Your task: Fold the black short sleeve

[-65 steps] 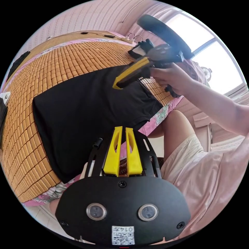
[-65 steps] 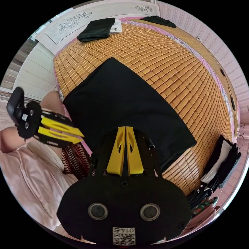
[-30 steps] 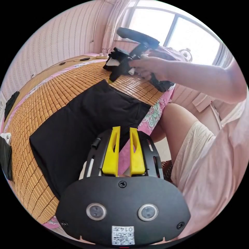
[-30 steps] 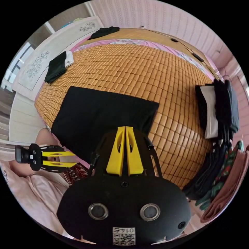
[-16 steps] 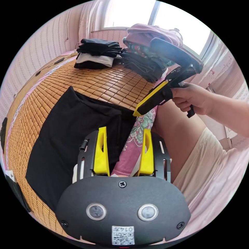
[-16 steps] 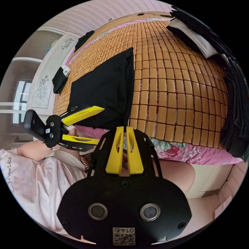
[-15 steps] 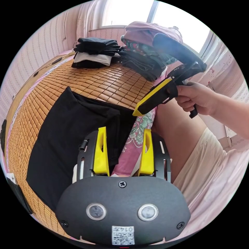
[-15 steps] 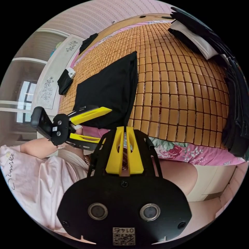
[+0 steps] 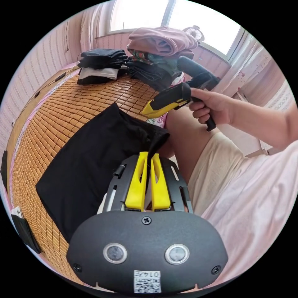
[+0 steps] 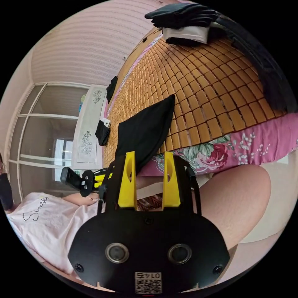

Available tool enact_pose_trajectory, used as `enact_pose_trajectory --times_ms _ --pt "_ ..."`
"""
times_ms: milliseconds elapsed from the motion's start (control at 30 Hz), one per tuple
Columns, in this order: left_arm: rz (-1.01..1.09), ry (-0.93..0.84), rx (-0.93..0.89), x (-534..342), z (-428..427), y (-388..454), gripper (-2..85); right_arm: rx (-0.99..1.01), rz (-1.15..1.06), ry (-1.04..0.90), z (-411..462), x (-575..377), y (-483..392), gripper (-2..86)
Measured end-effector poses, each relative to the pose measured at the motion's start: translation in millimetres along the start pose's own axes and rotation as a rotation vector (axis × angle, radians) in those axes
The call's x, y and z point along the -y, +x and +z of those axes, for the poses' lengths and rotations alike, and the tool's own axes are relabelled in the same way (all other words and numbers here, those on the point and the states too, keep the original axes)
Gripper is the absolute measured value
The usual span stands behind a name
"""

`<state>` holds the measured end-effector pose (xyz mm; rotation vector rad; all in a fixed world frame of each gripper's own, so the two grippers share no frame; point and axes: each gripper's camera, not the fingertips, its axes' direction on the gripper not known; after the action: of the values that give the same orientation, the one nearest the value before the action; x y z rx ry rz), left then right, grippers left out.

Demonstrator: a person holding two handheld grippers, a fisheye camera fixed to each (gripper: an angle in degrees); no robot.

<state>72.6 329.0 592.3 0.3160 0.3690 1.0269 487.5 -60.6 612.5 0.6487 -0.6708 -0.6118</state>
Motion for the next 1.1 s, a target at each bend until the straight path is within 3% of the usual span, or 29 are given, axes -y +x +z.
enact_pose_trajectory --times_ms 200,267,333,633,800,1100 --pt "-0.007 0.035 -0.035 -17 -24 -1 -0.7 0.100 0.132 0.111 2 20 37 12.1" --pt "-0.001 0.039 -0.037 -21 -29 -1 -0.8 0.236 0.214 0.181 -1 25 54 7.5" --pt "0.004 0.053 -0.034 -25 -35 -2 -0.9 0.226 0.226 0.206 -8 26 57 3.7" --pt "-0.058 0.275 -0.111 -32 -69 -10 -1.0 0.144 0.025 0.367 -86 12 0 1.3" --pt "-0.238 0.349 -0.071 -65 -93 -40 -0.9 0.015 -0.121 0.260 -61 38 -70 1.3" --pt "-0.676 0.325 0.018 -145 -101 -114 -0.6 -0.255 -0.293 -0.108 120 101 -191 2.1"
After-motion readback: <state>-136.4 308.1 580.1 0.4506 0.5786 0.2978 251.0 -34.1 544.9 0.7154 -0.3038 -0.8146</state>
